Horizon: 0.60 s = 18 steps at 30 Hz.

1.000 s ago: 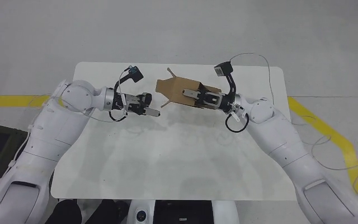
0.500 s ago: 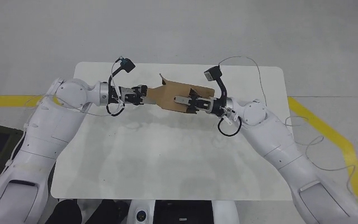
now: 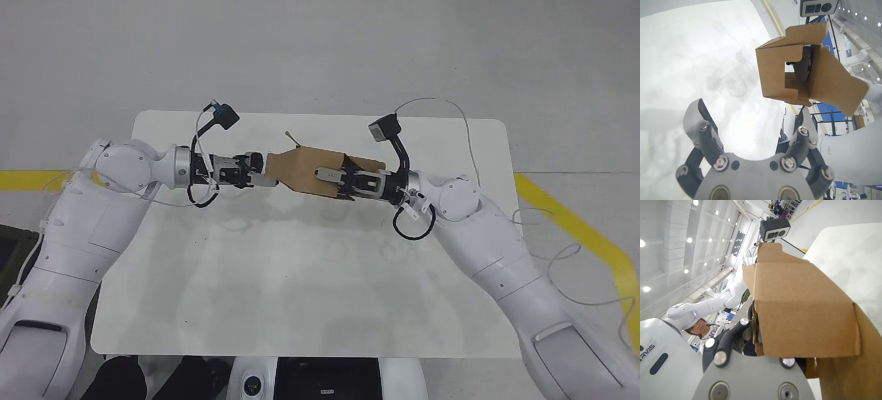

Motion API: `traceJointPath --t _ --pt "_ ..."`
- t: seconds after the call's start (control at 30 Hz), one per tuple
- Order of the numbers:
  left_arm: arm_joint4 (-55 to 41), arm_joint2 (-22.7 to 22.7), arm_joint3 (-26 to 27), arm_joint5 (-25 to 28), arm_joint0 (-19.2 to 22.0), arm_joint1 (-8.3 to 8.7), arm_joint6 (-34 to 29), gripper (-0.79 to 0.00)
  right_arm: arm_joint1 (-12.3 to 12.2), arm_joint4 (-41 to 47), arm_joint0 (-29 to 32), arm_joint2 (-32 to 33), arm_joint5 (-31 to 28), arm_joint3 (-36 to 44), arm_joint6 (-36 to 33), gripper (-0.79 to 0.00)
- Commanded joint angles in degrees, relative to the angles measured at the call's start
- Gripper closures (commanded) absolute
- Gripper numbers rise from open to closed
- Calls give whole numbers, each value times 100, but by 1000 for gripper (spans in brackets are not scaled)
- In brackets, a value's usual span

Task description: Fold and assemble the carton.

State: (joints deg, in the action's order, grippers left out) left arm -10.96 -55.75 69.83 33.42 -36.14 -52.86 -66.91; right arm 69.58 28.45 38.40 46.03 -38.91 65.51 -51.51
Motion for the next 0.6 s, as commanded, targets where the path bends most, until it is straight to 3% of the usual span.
traceJointPath --t 0.0,0.57 --pt "21 43 16 -1 6 -13 -26 -785 14 16 17 3 7 33 -27 0" --pt "-52 149 70 56 41 -59 -203 -785 207 313 -32 -95 -19 -84 -445 0"
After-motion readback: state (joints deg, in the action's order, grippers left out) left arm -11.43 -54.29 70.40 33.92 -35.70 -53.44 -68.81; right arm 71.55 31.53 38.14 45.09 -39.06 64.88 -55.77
